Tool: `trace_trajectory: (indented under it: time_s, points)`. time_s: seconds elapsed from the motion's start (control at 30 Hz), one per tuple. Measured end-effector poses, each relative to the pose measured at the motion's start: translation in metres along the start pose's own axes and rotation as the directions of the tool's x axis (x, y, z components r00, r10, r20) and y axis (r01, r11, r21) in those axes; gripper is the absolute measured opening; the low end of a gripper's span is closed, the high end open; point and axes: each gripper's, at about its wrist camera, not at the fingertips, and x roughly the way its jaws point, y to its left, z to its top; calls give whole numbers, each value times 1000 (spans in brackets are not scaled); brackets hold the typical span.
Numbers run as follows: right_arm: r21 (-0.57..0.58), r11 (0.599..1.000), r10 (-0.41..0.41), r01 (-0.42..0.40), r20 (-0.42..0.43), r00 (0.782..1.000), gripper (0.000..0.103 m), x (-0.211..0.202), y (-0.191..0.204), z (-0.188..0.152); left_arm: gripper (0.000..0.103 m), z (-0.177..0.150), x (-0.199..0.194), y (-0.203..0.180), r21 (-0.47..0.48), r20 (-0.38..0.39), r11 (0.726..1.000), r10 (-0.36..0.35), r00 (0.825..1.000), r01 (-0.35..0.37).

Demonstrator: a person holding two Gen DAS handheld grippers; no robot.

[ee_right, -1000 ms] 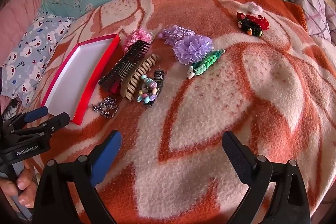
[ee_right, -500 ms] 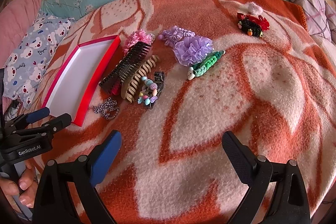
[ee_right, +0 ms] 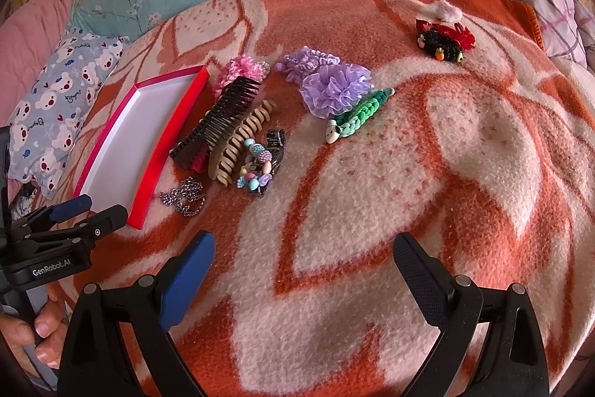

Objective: Organize jewelry
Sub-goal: 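Move the left tool to the black comb while the right tool approaches the purple flower scrunchie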

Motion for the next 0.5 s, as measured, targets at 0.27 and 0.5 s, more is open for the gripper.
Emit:
trace_trajectory:
  time_s: [0.27, 0.5]
  points:
    - [12, 1000, 14, -15, 56, 998, 97, 3, -8, 1, 90, 7, 7, 0, -2, -15, 999, -33, 999, 33]
    - [32, 999, 39, -41, 70, 997, 96, 10, -16, 10, 90, 21, 18, 0, -7, -25, 996, -86, 996, 86]
